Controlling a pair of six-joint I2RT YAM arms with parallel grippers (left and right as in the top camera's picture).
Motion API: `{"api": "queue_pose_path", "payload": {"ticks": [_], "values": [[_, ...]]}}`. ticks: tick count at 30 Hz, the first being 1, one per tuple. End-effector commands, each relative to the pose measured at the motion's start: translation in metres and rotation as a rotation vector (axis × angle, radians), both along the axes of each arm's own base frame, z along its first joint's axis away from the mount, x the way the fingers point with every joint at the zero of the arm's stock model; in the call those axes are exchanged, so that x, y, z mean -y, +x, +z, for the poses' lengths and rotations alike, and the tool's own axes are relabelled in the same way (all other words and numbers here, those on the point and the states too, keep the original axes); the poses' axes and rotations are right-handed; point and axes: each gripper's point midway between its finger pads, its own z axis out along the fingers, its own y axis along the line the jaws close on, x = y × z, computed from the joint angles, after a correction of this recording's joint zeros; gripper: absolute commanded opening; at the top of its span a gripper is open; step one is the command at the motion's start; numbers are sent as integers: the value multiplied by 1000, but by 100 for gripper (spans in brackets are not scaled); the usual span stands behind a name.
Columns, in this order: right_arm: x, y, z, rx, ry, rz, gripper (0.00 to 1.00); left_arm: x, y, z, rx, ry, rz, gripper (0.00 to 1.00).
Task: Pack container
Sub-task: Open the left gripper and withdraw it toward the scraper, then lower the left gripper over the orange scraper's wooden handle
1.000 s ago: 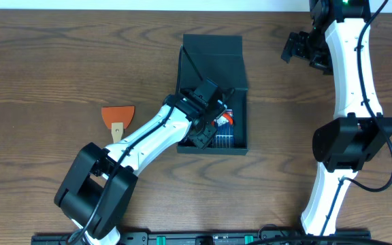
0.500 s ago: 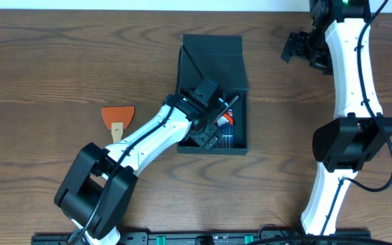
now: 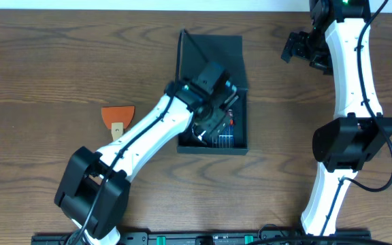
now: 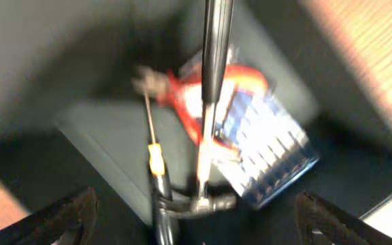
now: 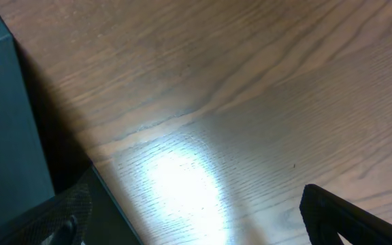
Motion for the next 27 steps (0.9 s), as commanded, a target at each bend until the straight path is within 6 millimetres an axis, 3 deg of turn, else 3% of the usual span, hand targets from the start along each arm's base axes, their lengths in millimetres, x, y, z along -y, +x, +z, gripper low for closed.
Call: {"api": "queue_pose_path", "payload": {"ticks": [1, 5, 9, 14, 18, 22, 27], "values": [[0, 2, 7, 20, -11, 9, 99, 5, 24, 43, 101, -29, 51, 91], [0, 2, 7, 20, -11, 9, 99, -17, 53, 76, 188, -12, 228, 91], [0, 2, 7, 21, -11, 9, 99, -74, 72, 88, 188, 23, 584, 91], [0, 2, 7, 20, -11, 9, 99, -149, 75, 77, 85, 64, 874, 91], [0, 2, 7, 20, -11, 9, 99, -202, 68, 69, 6, 115, 992, 91], [0, 2, 7, 20, -11, 9, 99, -237, 56, 51, -85, 145, 1075, 91], [0, 2, 7, 20, -11, 9, 99, -251, 35, 18, -187, 191, 1104, 91]]}}
